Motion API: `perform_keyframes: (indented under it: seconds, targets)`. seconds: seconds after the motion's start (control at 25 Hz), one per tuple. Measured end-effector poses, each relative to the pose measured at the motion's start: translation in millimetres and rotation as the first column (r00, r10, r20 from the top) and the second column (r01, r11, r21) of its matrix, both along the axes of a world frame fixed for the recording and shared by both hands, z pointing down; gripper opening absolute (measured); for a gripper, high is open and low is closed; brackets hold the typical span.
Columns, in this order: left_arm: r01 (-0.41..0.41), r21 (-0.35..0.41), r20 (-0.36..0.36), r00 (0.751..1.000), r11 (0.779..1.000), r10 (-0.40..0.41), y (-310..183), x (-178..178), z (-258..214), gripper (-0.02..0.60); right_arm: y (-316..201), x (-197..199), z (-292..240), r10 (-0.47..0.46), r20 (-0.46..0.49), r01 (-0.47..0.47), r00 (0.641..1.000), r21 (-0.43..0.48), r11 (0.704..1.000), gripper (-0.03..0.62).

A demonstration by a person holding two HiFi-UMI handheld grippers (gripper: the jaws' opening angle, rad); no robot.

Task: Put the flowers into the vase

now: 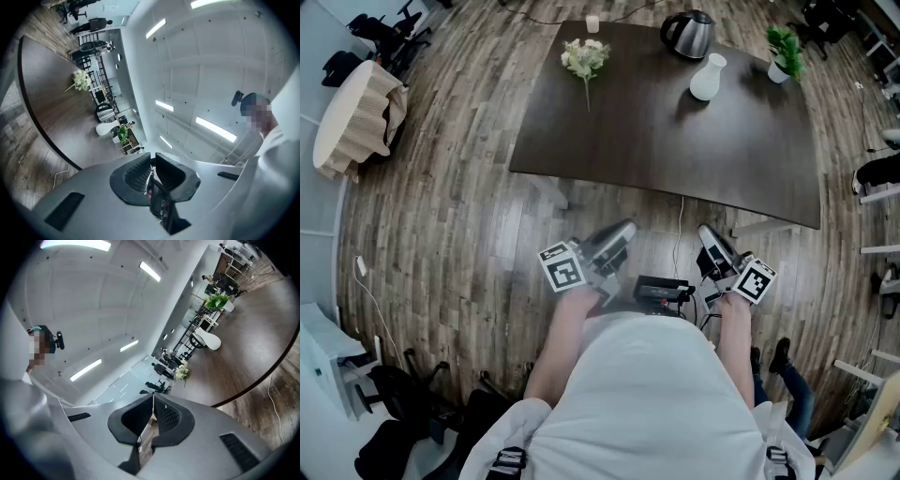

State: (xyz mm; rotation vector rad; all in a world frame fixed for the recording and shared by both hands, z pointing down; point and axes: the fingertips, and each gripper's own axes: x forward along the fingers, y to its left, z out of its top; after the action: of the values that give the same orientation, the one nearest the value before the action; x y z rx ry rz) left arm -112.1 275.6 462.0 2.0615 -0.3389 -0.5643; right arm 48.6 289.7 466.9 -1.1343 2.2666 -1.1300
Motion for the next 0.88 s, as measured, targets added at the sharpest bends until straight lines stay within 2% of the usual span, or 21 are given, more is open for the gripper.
perform_keyframes:
  seconds: [0.6,0.88]
  targets:
    - [-0.017,0.001,-0.032,0.999,1.0,0.017,1.9,-0.8,-5.3,0.038,3.7,-5.0,0.5,0.006,-0.015,-0.006,1.0,-0.019,1.0,0.025]
    - [-0.002,0.006,-0.057,0.998,1.0,0.002,-6.2,-27.6,-3.8,0.038,-6.5,-18.4,2.2,0.051,-0.025,-0.051,0.998,-0.032,0.998,0.026]
